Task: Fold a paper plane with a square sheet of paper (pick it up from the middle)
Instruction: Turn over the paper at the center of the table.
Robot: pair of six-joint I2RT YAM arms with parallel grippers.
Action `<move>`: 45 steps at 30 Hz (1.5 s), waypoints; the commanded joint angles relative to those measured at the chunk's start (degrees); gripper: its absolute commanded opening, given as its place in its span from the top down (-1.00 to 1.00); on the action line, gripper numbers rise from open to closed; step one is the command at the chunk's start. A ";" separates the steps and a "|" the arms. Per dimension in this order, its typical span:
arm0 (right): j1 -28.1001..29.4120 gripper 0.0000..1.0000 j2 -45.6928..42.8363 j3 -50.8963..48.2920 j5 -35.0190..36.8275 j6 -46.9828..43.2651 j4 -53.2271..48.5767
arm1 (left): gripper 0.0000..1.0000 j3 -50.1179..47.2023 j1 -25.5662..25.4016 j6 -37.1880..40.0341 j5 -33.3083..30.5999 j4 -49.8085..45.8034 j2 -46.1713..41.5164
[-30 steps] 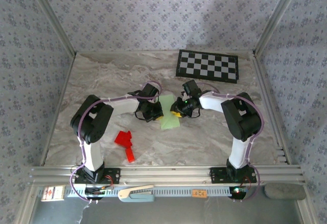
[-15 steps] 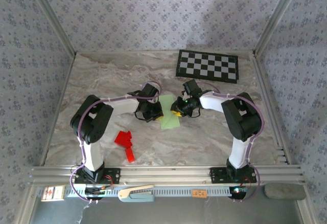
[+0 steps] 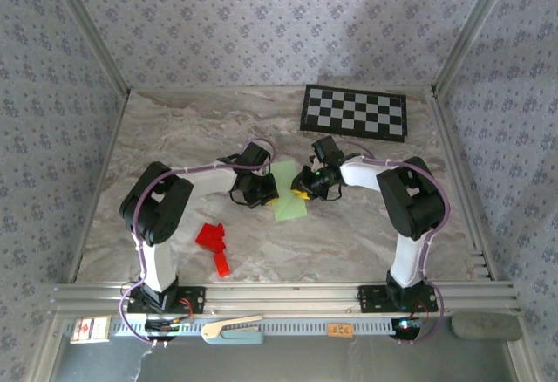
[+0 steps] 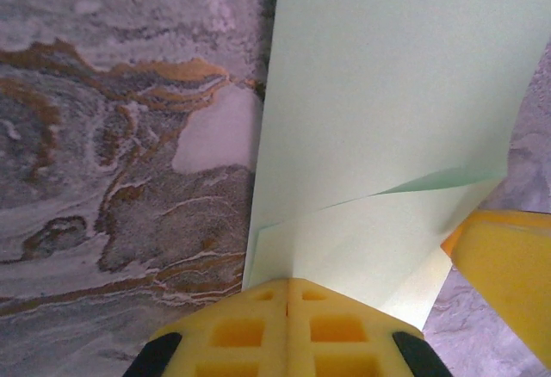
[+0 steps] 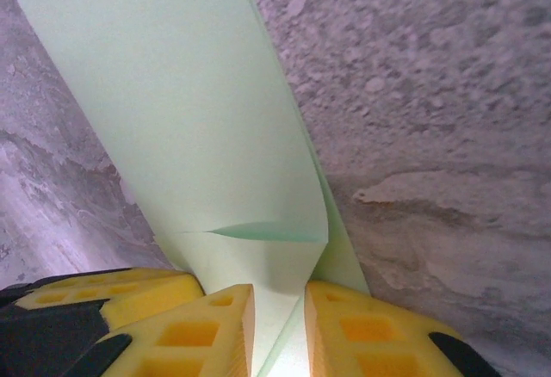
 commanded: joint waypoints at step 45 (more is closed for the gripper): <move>-6.71 0.89 -12.49 -0.92 -17.37 2.09 17.11 | -0.94 -15.79 7.29 -14.25 11.88 37.79 -20.20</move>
